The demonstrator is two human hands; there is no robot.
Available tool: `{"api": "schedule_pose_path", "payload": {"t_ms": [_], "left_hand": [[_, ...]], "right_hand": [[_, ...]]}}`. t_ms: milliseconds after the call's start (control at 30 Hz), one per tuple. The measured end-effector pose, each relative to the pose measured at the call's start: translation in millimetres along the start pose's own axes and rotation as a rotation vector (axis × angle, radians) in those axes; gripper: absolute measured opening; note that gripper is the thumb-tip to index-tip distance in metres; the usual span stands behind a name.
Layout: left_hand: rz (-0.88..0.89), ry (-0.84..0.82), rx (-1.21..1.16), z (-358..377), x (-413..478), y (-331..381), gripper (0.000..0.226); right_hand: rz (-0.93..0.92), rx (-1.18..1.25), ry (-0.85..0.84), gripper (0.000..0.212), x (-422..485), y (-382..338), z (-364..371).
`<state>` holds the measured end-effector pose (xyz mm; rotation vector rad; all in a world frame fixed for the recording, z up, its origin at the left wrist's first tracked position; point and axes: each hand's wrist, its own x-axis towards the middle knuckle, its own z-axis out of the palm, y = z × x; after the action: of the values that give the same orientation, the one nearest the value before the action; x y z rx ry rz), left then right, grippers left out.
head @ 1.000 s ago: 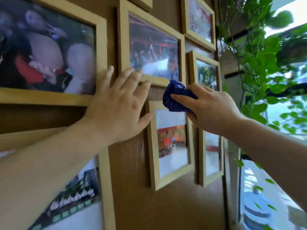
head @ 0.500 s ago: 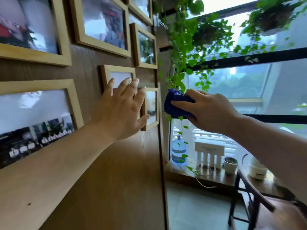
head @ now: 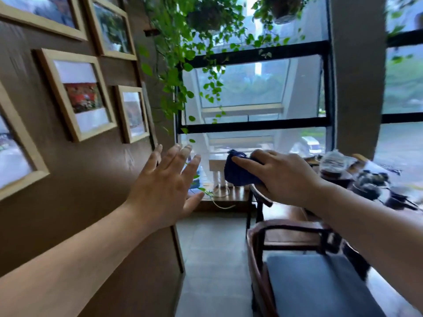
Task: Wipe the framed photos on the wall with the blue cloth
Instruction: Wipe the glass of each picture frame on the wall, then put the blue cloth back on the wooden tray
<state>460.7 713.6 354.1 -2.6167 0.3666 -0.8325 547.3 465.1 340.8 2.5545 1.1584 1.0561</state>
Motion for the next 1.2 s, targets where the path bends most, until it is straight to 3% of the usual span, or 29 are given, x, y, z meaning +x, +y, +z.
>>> {"api": "schedule_pose_path", "payload": {"t_ms": [667,1200], "left_hand": [[0.428,0.022,-0.357,-63.6,-130.2,115.7,0.073],[0.660,0.066,-0.549,-171.3,-212.5,308.8,0.080]], "right_hand": [[0.410,-0.048,-0.318,0.055,-211.4,-161.5,-162.0],[0.699,-0.047,-0.490,0.064,-437.1,-218.5,-298.6]]}}
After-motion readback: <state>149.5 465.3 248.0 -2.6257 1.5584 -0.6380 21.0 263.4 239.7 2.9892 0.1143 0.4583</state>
